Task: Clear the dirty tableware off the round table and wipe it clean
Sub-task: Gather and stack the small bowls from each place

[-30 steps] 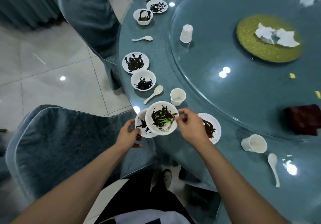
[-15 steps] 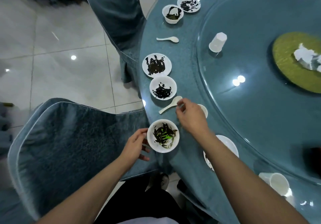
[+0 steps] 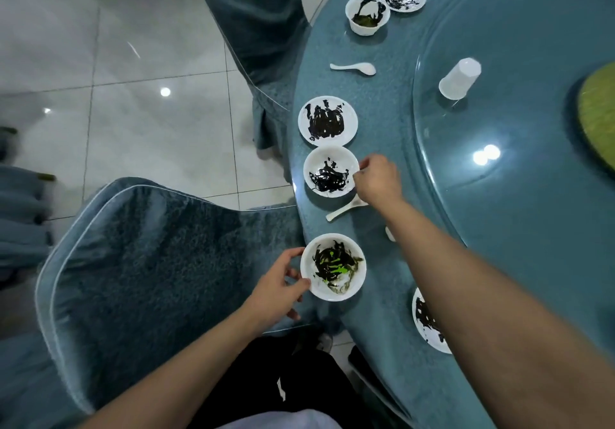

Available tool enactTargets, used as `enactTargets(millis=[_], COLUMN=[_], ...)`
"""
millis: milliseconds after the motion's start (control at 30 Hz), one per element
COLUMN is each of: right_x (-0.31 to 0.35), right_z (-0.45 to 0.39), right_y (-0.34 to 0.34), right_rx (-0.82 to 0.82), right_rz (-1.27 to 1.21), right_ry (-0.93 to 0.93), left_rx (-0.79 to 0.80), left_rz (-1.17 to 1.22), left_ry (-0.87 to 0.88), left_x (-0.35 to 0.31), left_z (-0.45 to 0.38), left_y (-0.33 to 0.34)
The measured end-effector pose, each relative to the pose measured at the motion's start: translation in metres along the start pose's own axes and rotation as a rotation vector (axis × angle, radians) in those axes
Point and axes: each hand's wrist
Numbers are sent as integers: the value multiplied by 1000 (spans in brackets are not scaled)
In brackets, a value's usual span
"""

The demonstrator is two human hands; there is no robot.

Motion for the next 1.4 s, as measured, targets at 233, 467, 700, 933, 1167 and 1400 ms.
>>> enactTargets(millis=[233,467,700,933,1167,1400], right_x=[-15,-69,-88,-105,-124,-128], right_z=[49,140,169,184,199,211], right_y=[-20,0,21,26,20,25], right_rx=[-86,7,-14,-98,-126,-161], right_rz=[-393,-466,-276,-211,-204,-175], right_ry=[-25,-85,-103,-186,-200,-258], left_rx=[-20,-96,-92,-216,-299,-324], left_rz=[44,145,141,35,-61,-145], left_ry=[-19,-23,45,159,192,294], left_x=[1,5,16,14,15,22], left_z=[1,9,18,16,7,17], left_y=[7,18,28,42,44,41])
Point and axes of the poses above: each hand's wrist, its own z-axis away from the middle knuckle, its own y-axis out of the palm, x = y × z, and after that the axes turned 14 degrees about z, right-handed
